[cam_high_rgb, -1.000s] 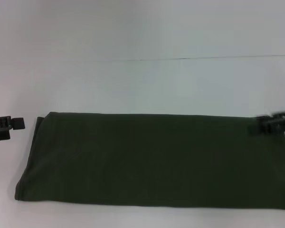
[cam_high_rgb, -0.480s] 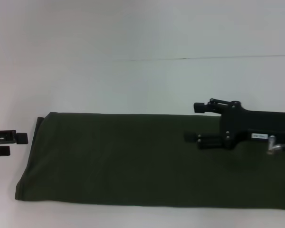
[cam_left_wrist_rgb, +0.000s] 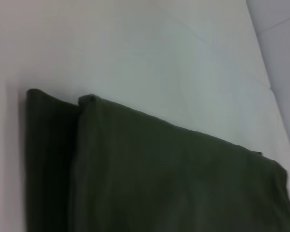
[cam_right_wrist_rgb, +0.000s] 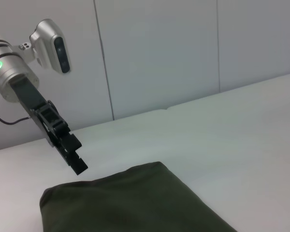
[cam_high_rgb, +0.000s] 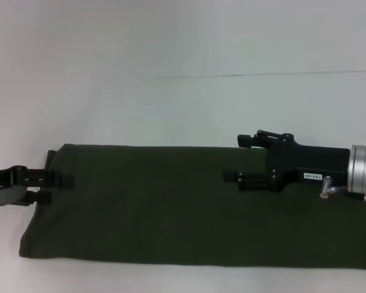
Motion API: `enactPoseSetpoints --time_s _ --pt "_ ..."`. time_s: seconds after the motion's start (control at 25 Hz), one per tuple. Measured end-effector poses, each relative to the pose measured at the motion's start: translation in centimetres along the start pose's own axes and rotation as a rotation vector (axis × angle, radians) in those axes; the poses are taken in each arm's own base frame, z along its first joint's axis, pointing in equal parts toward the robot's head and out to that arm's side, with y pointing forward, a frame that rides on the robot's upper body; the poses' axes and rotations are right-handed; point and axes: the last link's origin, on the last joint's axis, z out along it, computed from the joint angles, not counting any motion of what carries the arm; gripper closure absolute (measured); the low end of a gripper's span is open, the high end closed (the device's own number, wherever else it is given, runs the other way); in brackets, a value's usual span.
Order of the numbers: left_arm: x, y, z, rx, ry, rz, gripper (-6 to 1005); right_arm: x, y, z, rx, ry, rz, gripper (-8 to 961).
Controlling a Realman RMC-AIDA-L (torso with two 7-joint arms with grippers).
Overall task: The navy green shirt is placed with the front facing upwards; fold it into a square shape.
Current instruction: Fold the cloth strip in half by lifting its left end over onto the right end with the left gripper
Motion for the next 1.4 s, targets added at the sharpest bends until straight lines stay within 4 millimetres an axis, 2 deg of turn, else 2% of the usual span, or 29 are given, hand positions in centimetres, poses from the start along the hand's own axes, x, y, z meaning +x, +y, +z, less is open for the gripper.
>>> enactPoseSetpoints --time_s 0.32,0.92,1.4 --pt "-0.2 -1.1 1.3 0.080 -0.019 0.004 97 0.2 0.0 -0.1 0.008 -0.001 0.015 22" --pt "-0.1 -2.2 1.5 0.140 0.024 0.001 98 0.3 -0.1 -0.1 0.018 -0.003 0.027 22" --pt "1.5 -2.2 -0.6 0.238 0.027 -0.025 98 0.6 0.0 -0.3 0.026 -0.002 0.036 22"
